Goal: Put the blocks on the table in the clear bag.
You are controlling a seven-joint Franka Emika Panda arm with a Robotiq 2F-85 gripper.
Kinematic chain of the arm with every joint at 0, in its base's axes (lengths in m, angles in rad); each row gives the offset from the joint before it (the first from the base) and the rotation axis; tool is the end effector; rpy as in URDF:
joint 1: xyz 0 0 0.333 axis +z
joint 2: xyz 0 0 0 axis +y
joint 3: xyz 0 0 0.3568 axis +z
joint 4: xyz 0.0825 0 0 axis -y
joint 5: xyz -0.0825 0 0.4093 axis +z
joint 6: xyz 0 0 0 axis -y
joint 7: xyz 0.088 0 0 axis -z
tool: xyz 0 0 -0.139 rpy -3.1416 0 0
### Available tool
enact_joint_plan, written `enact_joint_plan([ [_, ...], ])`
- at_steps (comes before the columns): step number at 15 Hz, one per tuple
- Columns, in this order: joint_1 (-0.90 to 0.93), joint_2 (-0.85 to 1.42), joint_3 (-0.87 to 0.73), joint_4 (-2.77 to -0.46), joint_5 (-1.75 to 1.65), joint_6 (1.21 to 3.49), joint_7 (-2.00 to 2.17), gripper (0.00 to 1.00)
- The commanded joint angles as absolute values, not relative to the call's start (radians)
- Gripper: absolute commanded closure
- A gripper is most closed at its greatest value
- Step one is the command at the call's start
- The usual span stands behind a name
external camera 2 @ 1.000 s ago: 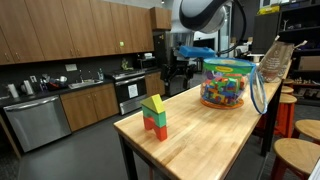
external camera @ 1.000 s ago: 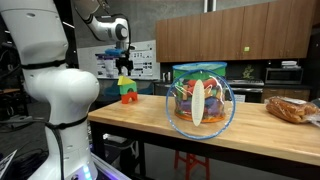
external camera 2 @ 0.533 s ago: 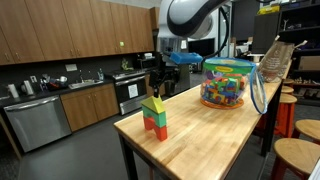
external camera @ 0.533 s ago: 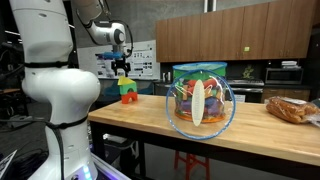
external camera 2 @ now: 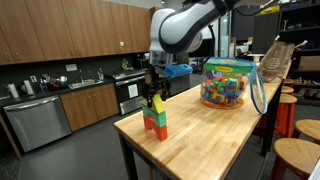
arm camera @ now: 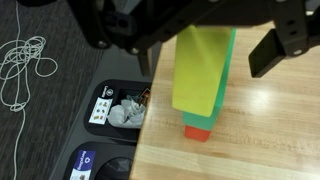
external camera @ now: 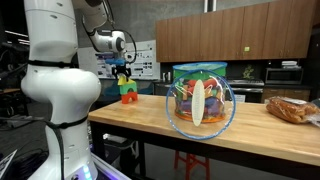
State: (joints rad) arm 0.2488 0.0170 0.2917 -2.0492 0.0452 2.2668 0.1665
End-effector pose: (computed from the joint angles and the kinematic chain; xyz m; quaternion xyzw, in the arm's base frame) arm 0.5151 0.3111 0.4482 -0.9797 -0.1722 -0.0869 0.0546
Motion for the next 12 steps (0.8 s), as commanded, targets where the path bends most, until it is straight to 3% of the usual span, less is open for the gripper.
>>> enact_joint_plan([
  [1, 0.261, 0.057, 0.284, -2.019, 0.014, 2.287, 0.151, 0.32],
  [7, 0.264, 0.061, 0.280, -2.004, -0.027, 2.279, 0.168, 0.78],
  [12, 0.261, 0.040, 0.274, -1.997, -0.087, 2.274, 0.190, 0.81],
])
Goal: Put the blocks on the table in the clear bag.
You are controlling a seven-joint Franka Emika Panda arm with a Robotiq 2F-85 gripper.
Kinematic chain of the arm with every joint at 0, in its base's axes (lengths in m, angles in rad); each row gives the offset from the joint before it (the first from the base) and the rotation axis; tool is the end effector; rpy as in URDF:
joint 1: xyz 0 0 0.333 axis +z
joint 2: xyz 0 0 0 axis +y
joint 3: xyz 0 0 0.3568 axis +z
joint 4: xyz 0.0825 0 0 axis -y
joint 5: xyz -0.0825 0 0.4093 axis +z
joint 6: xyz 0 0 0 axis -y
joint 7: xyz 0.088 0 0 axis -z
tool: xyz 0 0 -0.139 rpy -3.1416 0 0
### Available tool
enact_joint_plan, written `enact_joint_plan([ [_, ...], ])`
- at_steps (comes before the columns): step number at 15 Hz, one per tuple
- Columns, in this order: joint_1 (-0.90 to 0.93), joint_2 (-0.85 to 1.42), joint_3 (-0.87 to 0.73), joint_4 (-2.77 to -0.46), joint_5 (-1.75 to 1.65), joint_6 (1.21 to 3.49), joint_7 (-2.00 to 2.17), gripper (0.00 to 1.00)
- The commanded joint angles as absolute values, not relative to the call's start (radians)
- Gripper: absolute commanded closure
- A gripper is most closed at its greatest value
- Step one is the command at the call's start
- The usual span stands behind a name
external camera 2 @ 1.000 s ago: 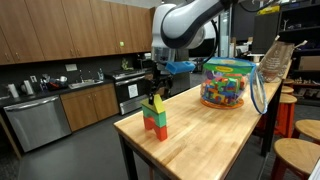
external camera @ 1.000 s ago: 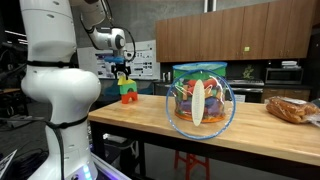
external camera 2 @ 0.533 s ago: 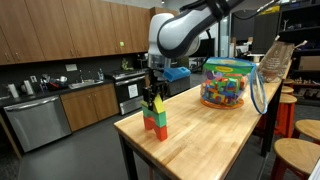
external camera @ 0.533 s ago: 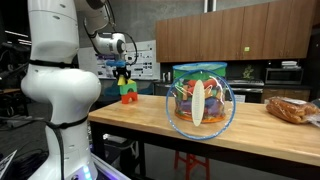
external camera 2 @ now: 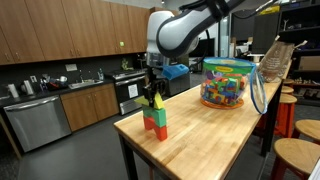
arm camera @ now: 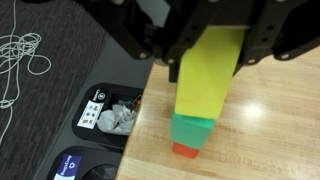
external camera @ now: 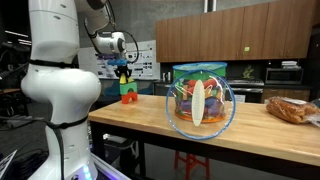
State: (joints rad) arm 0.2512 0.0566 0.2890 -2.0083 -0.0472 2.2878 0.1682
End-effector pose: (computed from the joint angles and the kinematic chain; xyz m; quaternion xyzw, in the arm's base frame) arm 0.5325 0.3143 0.4484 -0.9741 -0.1958 -0.1094 0.0283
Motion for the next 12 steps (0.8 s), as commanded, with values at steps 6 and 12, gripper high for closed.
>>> enact_joint_plan([
  [6, 0.239, -0.018, 0.248, -2.005, -0.090, 2.253, 0.175, 0.81],
  [12, 0.198, -0.110, 0.204, -2.022, -0.086, 2.165, 0.151, 0.81],
])
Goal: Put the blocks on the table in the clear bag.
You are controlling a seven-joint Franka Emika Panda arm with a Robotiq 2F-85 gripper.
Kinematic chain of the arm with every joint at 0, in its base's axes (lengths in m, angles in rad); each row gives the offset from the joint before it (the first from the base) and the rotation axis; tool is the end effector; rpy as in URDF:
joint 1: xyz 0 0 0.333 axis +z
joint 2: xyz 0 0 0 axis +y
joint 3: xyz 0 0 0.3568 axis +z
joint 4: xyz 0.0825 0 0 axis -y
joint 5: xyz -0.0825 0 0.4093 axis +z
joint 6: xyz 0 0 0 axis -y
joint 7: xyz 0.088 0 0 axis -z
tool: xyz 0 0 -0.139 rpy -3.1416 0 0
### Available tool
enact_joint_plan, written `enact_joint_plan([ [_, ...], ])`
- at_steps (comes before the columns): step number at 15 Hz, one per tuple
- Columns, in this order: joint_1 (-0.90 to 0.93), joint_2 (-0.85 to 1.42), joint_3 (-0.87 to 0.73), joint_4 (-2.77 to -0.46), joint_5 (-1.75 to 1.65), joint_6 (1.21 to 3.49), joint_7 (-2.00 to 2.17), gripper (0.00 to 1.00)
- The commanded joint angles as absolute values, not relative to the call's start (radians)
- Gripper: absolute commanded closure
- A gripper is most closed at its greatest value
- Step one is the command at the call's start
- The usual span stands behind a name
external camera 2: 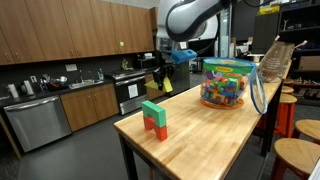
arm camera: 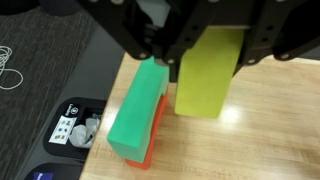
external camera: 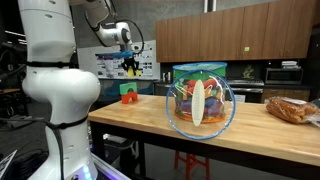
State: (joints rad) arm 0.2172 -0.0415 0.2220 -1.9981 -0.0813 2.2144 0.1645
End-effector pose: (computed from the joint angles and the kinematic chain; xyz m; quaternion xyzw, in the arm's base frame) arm 0.5432 0.2516 0.5030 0.9786 0.1560 0.1339 0.0001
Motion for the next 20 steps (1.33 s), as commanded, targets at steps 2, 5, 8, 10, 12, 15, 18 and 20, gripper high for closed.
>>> enact_joint_plan([
  [2, 0.181, -0.142, 0.192, -2.027, -0.092, 2.137, 0.154, 0.81],
  [5, 0.154, -0.182, 0.172, -2.036, -0.096, 2.104, 0.159, 0.81],
  [8, 0.124, -0.214, 0.154, -2.045, -0.106, 2.084, 0.167, 0.81],
  [10, 0.102, -0.231, 0.141, -2.050, -0.118, 2.074, 0.170, 0.81],
  [12, 0.079, -0.245, 0.126, -2.051, -0.132, 2.065, 0.174, 0.81],
  [15, 0.044, -0.261, 0.100, -2.041, -0.154, 2.052, 0.183, 0.81],
  [18, 0.015, -0.272, 0.075, -2.027, -0.156, 2.040, 0.182, 0.81],
  [20, -0.005, -0.277, 0.063, -2.018, -0.164, 2.032, 0.192, 0.81],
])
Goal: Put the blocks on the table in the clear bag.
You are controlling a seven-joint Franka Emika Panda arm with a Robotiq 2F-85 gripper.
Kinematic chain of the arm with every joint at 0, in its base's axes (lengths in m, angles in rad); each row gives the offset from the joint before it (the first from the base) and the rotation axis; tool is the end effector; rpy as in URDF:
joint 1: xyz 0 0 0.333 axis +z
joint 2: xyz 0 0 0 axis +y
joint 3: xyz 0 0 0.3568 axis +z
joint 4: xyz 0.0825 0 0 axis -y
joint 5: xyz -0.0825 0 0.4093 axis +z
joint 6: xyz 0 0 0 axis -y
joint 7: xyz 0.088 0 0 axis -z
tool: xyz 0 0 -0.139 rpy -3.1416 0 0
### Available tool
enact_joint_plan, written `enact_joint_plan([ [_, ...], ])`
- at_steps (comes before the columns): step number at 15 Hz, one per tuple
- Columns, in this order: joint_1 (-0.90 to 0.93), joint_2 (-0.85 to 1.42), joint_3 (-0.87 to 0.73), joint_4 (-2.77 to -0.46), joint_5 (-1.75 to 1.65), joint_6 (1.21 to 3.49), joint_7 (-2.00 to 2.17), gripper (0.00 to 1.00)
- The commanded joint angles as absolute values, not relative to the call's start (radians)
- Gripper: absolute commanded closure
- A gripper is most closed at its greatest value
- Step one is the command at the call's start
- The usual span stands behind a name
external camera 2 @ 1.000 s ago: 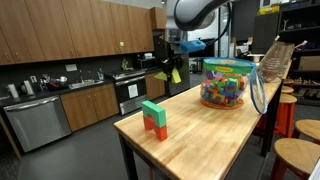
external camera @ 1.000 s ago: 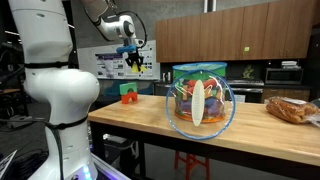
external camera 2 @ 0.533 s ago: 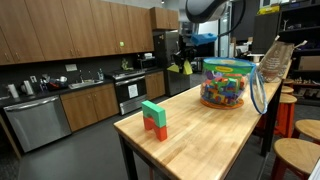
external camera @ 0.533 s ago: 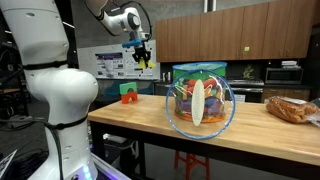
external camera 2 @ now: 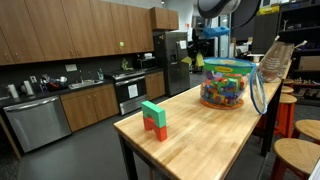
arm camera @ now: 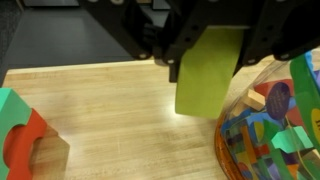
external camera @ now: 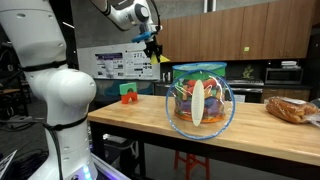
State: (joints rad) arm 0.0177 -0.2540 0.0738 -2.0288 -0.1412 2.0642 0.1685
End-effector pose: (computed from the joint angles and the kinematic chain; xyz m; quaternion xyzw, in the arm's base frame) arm 0.5305 0.0408 0.5894 0.9867 -0.0137 0.1518 0.0564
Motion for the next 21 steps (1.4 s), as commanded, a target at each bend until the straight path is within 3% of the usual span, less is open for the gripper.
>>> enact_joint_plan([
  [1, -0.015, -0.279, 0.057, -2.013, -0.168, 2.029, 0.200, 0.81],
  [15, -0.173, -0.231, -0.101, -1.946, -0.192, 1.963, 0.224, 0.81],
  [21, -0.175, -0.162, -0.100, -1.969, -0.219, 2.054, 0.334, 0.81],
])
